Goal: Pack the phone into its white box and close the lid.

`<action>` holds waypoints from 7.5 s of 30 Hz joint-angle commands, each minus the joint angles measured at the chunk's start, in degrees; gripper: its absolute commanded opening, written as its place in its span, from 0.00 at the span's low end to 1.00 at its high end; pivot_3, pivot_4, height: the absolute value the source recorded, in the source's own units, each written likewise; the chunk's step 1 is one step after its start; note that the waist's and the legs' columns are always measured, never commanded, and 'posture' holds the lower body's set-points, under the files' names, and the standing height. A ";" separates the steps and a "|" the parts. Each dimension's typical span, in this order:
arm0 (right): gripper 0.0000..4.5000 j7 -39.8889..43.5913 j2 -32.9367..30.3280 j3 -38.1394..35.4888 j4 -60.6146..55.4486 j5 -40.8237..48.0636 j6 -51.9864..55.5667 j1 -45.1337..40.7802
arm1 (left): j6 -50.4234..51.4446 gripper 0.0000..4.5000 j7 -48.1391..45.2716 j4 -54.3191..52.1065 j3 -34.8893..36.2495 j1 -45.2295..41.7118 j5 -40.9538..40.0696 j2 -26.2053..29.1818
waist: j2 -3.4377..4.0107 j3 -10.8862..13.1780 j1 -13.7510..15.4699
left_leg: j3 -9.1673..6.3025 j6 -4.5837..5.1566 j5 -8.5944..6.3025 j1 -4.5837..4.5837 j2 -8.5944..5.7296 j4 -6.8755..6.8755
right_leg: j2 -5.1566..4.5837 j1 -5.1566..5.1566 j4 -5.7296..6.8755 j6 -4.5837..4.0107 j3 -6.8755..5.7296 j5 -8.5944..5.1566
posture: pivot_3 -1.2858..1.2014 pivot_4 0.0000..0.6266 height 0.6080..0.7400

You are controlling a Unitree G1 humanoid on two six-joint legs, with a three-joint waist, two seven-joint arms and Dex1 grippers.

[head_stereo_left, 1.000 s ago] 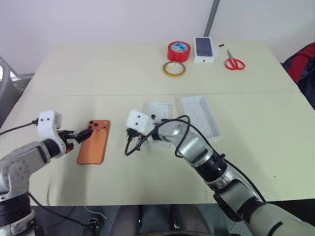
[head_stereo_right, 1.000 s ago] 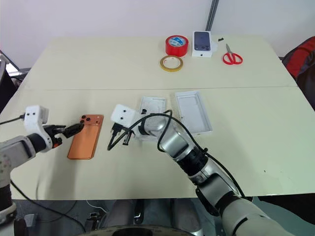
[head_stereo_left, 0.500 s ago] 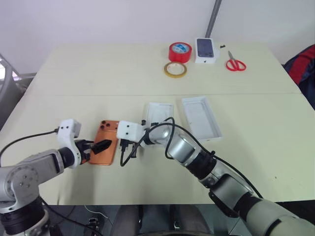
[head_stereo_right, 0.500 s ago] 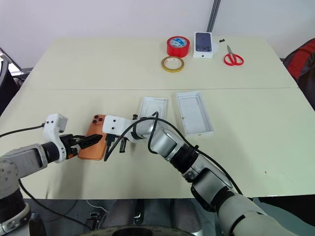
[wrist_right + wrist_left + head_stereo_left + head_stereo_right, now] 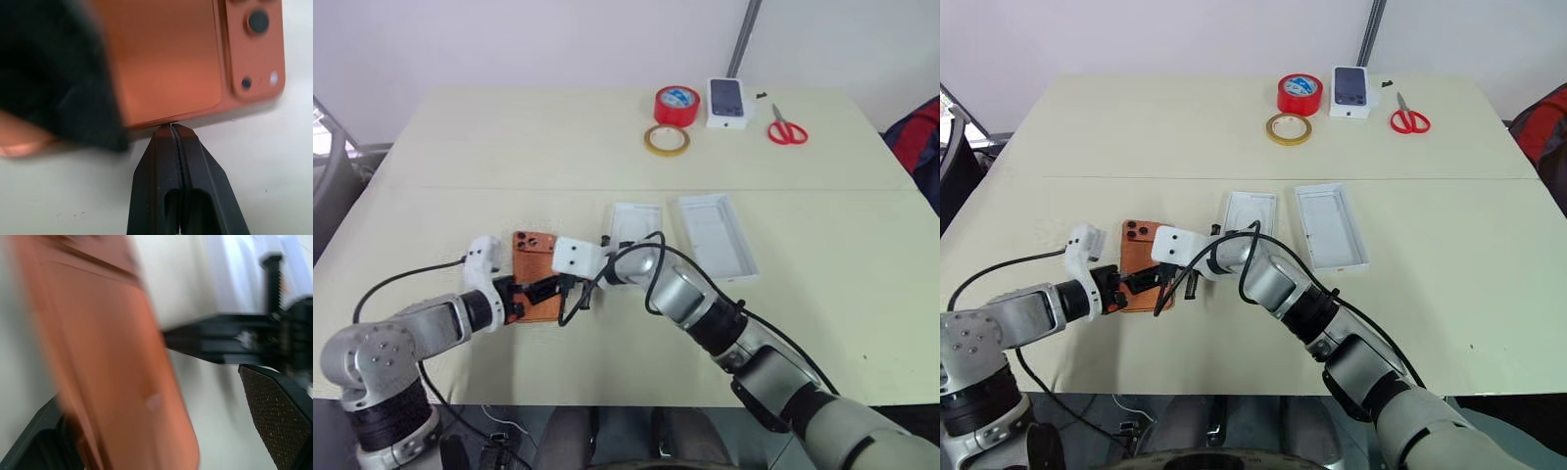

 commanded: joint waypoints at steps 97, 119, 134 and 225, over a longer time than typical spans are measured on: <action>0.00 2.13 -32.82 -33.76 -34.24 23.88 6.15 23.76 | -27.45 0.84 23.05 21.29 -17.49 -19.65 -23.50 -3.46 | -0.31 0.00 0.00 | 0.00 -0.11 0.07 -0.08 0.10 0.02 | 0.19 0.06 -0.20 0.00 0.03 0.00 | 0.52 0.24 1.00; 0.00 -7.36 -27.24 -12.19 -18.78 4.38 8.60 9.18 | -39.35 0.01 -3.27 19.72 -43.20 -18.61 20.10 10.20 | -0.22 0.05 0.14 | 0.01 -0.10 0.08 -0.13 0.08 -0.02 | 0.15 -0.01 -0.23 -0.01 0.05 -0.01 | 0.52 0.24 1.00; 0.00 -3.32 -28.51 -13.03 -20.88 0.92 8.81 11.89 | -40.82 0.01 -17.62 26.54 -53.93 -26.42 32.68 -2.34 | -0.20 0.03 1.67 | -0.01 0.01 0.04 -0.12 0.02 0.12 | 0.12 0.08 -0.17 -0.01 0.00 0.00 | 0.52 0.24 1.00; 0.01 -4.45 -39.98 -47.66 -19.66 32.59 57.37 1.15 | -64.43 0.00 -37.81 7.56 -41.08 -4.80 37.92 10.30 | 0.44 0.21 0.98 | 0.02 0.78 -0.40 -0.21 0.09 0.54 | 0.12 0.20 -0.15 0.01 0.06 -0.01 | 0.52 0.24 1.00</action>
